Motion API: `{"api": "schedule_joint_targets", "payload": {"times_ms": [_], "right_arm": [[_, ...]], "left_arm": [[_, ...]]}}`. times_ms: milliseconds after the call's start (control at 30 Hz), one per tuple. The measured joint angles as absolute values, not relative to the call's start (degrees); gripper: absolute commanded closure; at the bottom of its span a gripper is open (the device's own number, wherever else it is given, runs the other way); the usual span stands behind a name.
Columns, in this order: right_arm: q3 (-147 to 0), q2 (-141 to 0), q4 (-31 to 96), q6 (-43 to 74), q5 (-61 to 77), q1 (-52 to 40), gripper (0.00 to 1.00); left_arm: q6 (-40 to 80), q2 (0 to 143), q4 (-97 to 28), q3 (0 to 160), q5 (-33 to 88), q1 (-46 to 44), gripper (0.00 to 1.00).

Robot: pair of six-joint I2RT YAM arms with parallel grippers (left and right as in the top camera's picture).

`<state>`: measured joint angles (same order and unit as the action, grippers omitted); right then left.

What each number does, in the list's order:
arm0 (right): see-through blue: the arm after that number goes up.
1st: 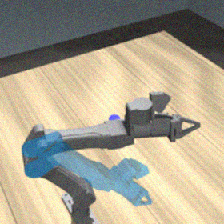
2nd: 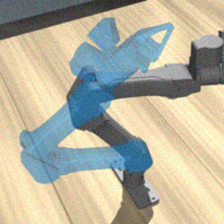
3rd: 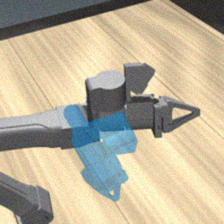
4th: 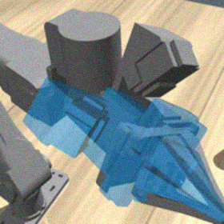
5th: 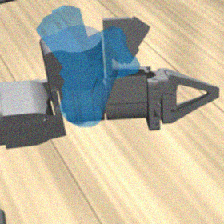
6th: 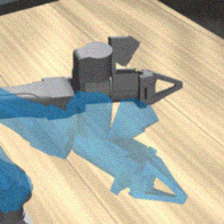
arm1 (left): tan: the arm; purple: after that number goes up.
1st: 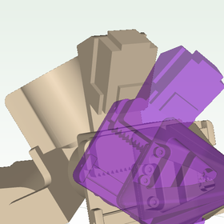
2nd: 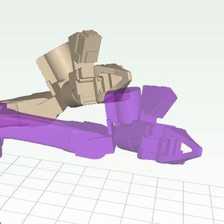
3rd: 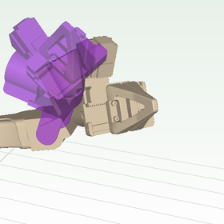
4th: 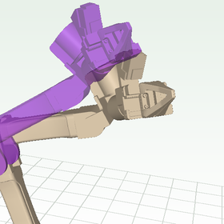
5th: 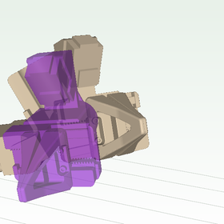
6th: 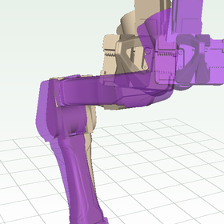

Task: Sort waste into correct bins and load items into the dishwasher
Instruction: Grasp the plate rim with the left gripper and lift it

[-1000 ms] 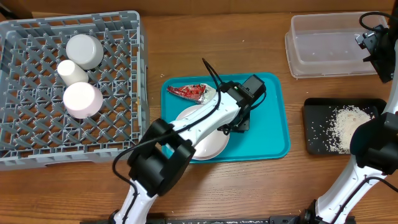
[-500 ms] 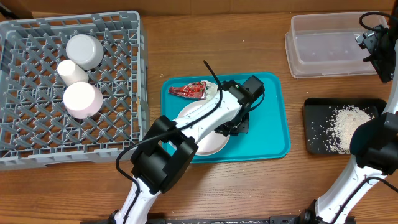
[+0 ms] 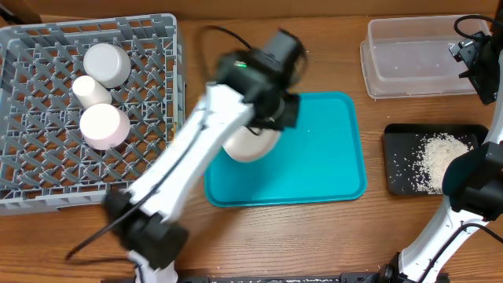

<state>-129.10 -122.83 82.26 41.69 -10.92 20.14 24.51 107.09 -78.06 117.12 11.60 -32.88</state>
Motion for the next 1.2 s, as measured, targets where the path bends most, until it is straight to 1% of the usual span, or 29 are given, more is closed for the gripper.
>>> {"api": "schedule_joint_targets", "payload": {"times_ms": [167, 267, 367, 533, 800, 933, 1033, 1200], "right_arm": [[-129.1, -122.8, 82.2, 41.7, -10.9, 20.1, 0.0], [-129.1, -122.8, 82.3, 41.7, -10.9, 20.2, 0.0], [-129.1, -122.8, 82.2, 41.7, -11.0, 20.2, 0.0], [-129.1, -122.8, 82.3, 41.7, -10.9, 20.1, 0.0], [-129.1, -122.8, 82.3, 41.7, -10.9, 20.1, 0.0], [-129.1, -122.8, 82.3, 41.7, -10.9, 20.1, 0.0], [-129.1, -122.8, 82.3, 41.7, -10.9, 20.1, 0.0], [-129.1, -122.8, 82.3, 41.7, -10.9, 20.1, 0.0]], "left_arm": [[20.6, 99.4, -73.5, 117.7, 13.2, -23.4, 0.96], [16.6, 97.4, -69.8, 117.8, 17.4, -16.9, 0.96], [10.9, 97.3, -66.9, 117.8, 25.1, -10.7, 0.96], [-0.4, 99.6, -66.1, 117.8, 42.5, 0.1, 0.96], [-6.5, 110.8, -65.5, 117.8, 61.7, 14.6, 0.96], [-9.3, 118.6, -65.6, 117.7, 74.1, 18.7, 0.96], [-10.8, 123.7, -65.2, 117.7, 81.1, 19.4, 0.95], [-11.6, 127.7, -65.7, 117.7, 85.5, 19.1, 0.95]]}}
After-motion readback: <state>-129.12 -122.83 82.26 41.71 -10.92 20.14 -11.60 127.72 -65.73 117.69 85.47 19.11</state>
